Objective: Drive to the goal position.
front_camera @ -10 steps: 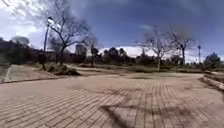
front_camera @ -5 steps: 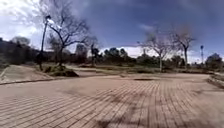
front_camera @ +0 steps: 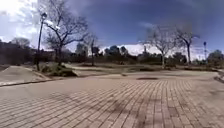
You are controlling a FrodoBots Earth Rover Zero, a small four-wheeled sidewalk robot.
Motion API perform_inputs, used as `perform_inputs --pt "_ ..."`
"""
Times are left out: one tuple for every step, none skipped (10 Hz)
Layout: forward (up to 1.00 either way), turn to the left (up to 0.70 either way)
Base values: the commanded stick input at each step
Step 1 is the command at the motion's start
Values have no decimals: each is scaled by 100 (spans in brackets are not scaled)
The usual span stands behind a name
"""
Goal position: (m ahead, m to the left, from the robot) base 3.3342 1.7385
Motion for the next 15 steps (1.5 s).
perform_inputs --pt "100 0" --pt "100 0" --pt "100 0" --pt "100 0" --pt "100 0" --pt "100 0" --pt "100 24" --pt "100 40" --pt "100 40" --pt "100 0" --pt "100 0" --pt "100 0" --pt "0 100" --pt "0 100" --pt "0 100"
